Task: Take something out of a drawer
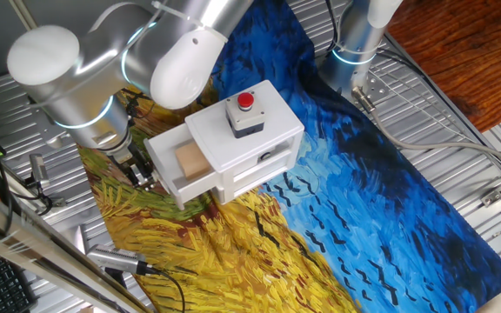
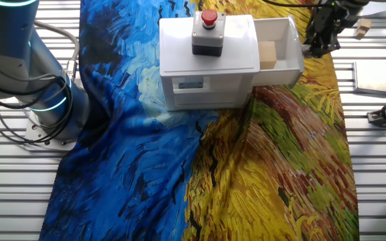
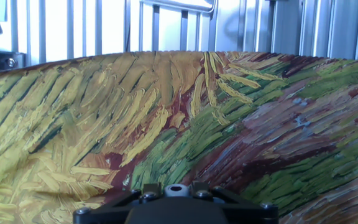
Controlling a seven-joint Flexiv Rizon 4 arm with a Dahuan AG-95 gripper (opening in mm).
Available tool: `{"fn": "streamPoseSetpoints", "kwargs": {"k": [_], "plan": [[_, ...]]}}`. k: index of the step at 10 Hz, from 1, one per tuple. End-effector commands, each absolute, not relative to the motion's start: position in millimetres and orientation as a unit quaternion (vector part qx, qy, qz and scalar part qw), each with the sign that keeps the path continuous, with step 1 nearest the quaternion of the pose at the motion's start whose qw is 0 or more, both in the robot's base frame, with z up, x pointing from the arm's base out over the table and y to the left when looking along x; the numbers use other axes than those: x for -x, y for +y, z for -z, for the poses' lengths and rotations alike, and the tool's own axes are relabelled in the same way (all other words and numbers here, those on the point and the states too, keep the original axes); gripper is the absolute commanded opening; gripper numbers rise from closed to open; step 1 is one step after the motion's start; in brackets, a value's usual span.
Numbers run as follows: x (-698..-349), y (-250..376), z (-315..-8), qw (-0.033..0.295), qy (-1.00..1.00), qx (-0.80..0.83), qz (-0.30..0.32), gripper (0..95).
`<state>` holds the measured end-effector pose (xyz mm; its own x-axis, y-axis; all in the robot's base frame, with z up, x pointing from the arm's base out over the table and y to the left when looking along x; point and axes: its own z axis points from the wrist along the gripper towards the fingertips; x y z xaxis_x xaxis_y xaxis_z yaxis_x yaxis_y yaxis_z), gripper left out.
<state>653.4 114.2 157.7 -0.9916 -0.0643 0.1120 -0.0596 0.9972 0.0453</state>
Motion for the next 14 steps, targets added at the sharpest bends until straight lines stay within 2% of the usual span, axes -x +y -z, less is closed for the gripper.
{"fn": "streamPoseSetpoints", "kwargs": {"k": [1,9,11,12,13,14], "plan": [[-655.2,114.7,-157.7,0.058,-0.998,-0.031,0.020,0.0],[-657.8,114.5,-157.6,0.057,-0.998,-0.031,0.021,0.0],[-657.8,114.5,-158.0,0.055,-0.998,-0.036,0.022,38.0],[-657.7,114.5,-158.5,0.054,-0.998,-0.038,0.022,38.0],[-657.7,114.6,-159.2,0.053,-0.998,-0.039,0.023,57.0],[-657.6,114.7,-159.5,0.053,-0.998,-0.039,0.023,57.0]]}}
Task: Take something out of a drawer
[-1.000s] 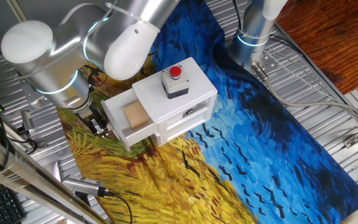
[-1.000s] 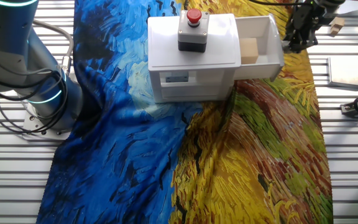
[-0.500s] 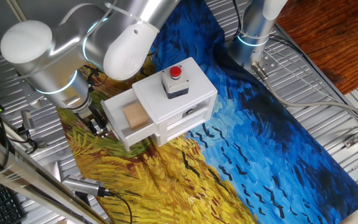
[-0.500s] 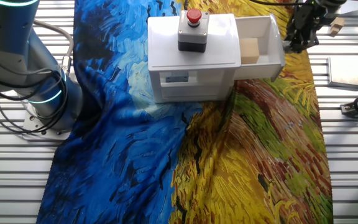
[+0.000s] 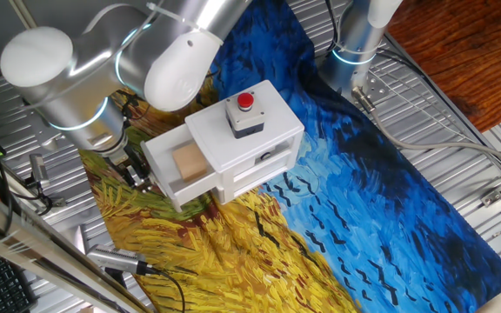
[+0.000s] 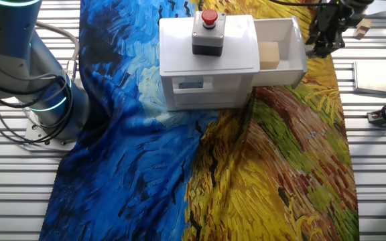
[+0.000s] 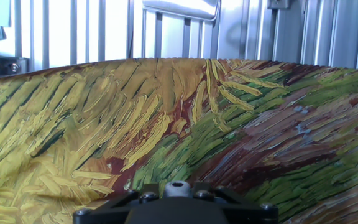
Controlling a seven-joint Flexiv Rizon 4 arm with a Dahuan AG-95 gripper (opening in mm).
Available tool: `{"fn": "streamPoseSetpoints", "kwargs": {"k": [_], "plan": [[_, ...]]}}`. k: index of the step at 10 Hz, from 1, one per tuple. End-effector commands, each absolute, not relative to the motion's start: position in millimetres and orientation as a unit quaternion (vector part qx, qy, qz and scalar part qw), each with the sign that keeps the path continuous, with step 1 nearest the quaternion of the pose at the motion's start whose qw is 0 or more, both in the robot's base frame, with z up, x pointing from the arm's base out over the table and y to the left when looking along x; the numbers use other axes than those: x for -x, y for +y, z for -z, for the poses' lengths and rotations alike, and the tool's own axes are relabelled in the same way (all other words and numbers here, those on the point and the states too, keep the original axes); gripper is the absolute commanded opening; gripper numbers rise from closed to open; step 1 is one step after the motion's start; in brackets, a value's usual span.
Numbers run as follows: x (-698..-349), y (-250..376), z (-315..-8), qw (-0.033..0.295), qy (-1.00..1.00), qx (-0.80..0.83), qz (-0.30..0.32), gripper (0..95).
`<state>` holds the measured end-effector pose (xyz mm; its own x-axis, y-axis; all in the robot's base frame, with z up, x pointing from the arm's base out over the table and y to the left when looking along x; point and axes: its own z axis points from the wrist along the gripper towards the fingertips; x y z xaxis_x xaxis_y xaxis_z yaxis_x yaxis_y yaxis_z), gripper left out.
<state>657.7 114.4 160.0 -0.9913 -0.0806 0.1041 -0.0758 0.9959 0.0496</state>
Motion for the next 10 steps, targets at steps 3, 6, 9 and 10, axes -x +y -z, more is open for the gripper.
{"fn": "streamPoseSetpoints", "kwargs": {"k": [3,6,9,10], "plan": [[-655,116,-178,0.053,-0.996,-0.066,0.024,57.0],[-645,119,-211,0.053,-0.993,-0.098,0.025,38.0],[-619,120,-230,0.053,-0.992,-0.109,0.026,38.0],[-603,117,-231,0.053,-0.991,-0.116,0.026,57.0]]}}
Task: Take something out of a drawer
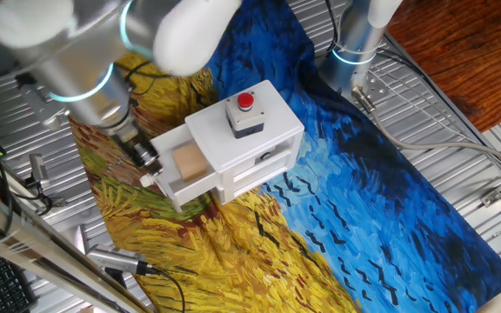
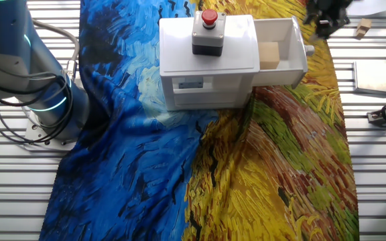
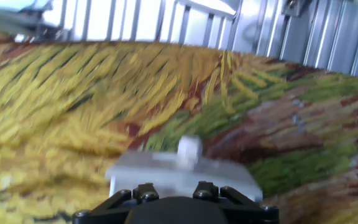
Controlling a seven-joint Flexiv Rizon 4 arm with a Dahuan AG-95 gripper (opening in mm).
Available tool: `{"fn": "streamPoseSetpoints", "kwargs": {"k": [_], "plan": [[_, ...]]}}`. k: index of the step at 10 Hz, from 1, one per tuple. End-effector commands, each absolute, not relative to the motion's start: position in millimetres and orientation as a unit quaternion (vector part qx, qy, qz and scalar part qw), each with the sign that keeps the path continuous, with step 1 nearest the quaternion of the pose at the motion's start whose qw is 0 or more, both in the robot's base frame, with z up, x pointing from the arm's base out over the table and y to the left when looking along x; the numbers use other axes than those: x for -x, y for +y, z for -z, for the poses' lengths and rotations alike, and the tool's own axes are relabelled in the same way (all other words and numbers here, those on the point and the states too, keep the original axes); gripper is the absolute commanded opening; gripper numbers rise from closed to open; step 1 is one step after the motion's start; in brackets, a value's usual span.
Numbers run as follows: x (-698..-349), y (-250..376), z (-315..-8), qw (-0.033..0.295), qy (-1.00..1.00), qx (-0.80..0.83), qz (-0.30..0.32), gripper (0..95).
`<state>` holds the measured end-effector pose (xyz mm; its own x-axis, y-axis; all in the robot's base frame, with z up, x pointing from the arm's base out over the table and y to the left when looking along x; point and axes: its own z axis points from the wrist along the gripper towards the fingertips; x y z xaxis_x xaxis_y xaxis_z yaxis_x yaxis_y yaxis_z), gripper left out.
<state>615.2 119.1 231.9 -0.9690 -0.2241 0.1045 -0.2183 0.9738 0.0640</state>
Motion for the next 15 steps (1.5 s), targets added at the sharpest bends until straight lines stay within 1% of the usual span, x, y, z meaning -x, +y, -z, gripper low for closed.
{"fn": "streamPoseSetpoints", "kwargs": {"k": [1,3,4,7,8,12,15], "plan": [[-595,116,-231,0.052,-0.991,-0.120,0.027,57.0],[-581,113,-231,0.048,-0.990,-0.130,0.029,57.0],[-578,112,-231,0.039,-0.990,-0.130,0.037,57.0],[-575,112,-232,0.040,-0.990,-0.130,0.032,57.0],[-574,112,-228,0.040,-0.990,-0.132,0.031,76.0],[-567,110,-214,0.034,-0.988,-0.150,0.029,76.0],[-554,107,-202,0.025,-0.989,-0.142,0.029,76.0]]}}
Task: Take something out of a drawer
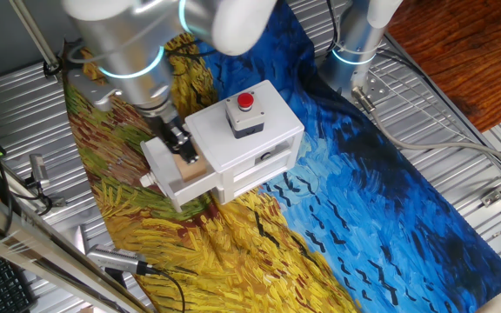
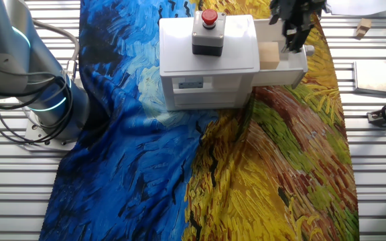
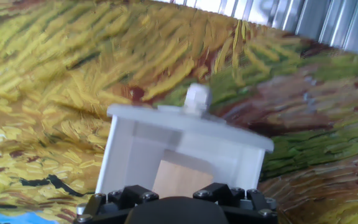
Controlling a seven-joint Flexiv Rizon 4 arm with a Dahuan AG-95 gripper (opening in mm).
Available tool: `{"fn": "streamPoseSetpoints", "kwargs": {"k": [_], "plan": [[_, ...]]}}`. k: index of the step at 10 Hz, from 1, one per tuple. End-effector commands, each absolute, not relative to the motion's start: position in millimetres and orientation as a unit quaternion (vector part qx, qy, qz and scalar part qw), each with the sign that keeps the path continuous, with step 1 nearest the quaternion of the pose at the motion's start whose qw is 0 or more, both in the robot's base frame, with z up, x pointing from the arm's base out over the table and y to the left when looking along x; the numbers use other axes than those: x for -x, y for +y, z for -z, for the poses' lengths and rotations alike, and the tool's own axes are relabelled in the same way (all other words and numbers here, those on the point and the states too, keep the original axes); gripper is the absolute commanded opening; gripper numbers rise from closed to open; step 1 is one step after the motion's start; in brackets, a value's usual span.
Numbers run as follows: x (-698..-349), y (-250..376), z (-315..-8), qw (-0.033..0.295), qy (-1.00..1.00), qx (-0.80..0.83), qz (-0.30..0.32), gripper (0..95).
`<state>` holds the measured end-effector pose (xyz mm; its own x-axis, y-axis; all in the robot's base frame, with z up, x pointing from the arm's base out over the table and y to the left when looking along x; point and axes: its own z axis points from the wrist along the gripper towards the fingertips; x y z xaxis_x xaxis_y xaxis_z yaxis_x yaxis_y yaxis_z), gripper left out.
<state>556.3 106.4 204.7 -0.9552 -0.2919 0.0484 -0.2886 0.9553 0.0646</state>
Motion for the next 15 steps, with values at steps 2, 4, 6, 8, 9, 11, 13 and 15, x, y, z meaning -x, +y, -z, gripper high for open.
{"fn": "streamPoseSetpoints", "kwargs": {"k": [2,4,6,8,9,11,13,15], "plan": [[-546,107,-194,0.018,-0.991,-0.129,0.028,76.0],[-545,106,-188,0.016,-0.993,-0.118,0.027,76.0],[-547,104,-181,0.014,-0.994,-0.106,0.029,76.0],[-548,102,-175,0.010,-0.995,-0.100,0.030,76.0],[-549,102,-173,0.009,-0.995,-0.099,0.031,76.0],[-546,103,-168,0.006,-0.995,-0.092,0.030,76.0],[-542,106,-163,0.004,-0.996,-0.082,0.027,76.0],[-539,108,-160,0.003,-0.997,-0.074,0.025,76.0]]}}
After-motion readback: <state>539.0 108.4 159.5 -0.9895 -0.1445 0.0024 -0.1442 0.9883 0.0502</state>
